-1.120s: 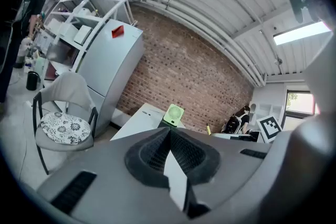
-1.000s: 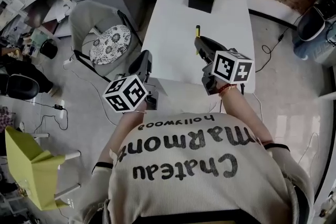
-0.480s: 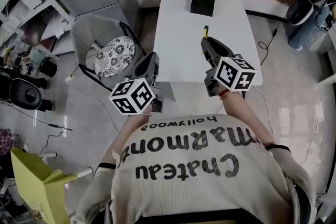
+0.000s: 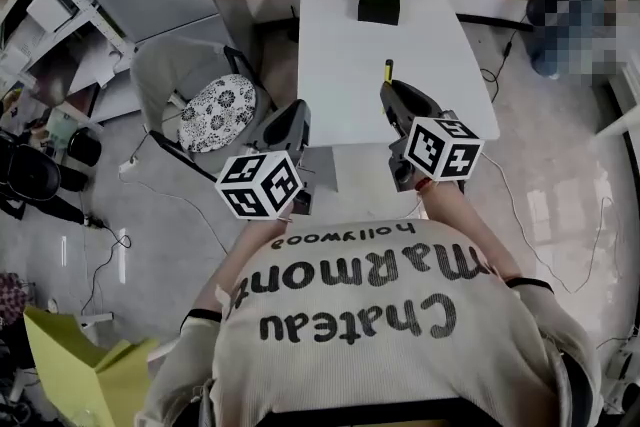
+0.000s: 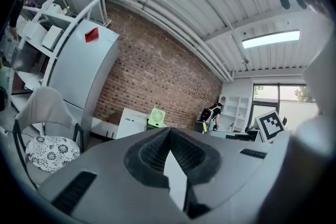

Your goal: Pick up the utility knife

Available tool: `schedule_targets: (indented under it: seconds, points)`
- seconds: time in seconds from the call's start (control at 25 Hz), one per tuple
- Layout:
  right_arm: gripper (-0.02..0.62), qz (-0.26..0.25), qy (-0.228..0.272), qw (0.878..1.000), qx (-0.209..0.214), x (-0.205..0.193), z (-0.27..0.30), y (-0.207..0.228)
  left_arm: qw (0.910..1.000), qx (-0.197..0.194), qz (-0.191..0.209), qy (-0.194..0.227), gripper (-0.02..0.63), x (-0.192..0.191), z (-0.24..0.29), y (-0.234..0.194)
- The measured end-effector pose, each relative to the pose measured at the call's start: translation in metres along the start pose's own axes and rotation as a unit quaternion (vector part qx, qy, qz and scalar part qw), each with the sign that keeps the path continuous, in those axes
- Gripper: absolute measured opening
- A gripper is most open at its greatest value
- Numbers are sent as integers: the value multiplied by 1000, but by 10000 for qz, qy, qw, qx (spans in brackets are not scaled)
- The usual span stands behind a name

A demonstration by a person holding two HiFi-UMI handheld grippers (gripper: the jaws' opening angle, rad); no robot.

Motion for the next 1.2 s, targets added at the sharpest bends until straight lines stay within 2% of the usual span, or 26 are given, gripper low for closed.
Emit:
schedule_targets:
  seconds: [0.52, 1.2]
  points:
    - [61, 53, -145, 9993, -340, -35, -35, -34, 9994, -149, -251, -172, 2, -17, -46, -11]
    - [61, 95, -221, 9989, -391, -57, -50, -49, 9990, -237, -231, -288, 2, -31, -65, -11]
Point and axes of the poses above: the fingertips, and each gripper's own axes: z forward along the fingers, y to its right, x out of its top, the point moved 9 cm from there along -z, backward along the fingers, and after that the axes turned 2 degrees about -z, right-handed, at the moved point
